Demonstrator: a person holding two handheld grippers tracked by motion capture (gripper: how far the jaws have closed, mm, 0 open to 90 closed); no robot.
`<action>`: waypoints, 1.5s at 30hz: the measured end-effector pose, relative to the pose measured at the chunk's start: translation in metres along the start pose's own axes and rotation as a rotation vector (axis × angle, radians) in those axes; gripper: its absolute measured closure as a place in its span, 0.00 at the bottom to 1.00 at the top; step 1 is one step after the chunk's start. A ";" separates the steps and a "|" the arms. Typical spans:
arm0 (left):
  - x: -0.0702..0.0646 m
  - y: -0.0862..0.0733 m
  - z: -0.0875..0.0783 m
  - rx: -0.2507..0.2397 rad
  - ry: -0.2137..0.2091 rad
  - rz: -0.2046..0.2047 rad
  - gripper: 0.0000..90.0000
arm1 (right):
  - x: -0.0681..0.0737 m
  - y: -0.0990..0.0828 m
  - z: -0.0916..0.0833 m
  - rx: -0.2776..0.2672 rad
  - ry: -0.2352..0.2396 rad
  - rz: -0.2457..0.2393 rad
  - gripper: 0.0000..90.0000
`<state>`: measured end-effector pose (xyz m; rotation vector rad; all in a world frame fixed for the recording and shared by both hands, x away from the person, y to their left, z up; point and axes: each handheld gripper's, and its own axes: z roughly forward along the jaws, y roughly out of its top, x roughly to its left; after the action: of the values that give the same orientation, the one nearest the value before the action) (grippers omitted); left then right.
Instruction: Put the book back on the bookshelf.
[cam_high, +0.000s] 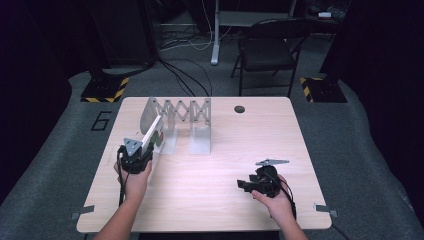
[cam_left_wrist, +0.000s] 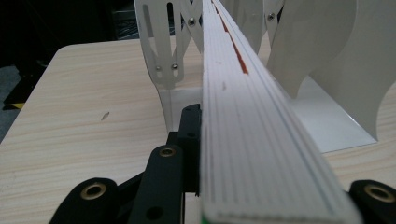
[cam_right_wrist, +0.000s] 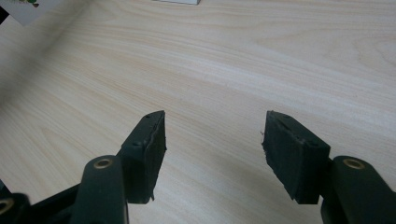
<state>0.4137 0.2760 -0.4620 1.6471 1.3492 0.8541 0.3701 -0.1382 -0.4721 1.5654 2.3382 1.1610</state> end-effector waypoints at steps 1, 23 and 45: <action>-0.001 0.000 0.003 -0.012 0.001 -0.018 0.84 | 0.000 0.000 0.000 0.000 0.000 0.004 0.43; 0.001 0.003 0.027 -0.017 0.014 -0.038 0.84 | -0.004 -0.005 -0.004 -0.007 -0.014 0.020 0.43; -0.002 0.000 0.040 0.007 0.012 -0.029 0.82 | -0.006 -0.011 -0.008 -0.009 -0.028 0.027 0.43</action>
<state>0.4490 0.2673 -0.4793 1.6256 1.3829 0.8445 0.3614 -0.1497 -0.4754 1.6049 2.2983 1.1451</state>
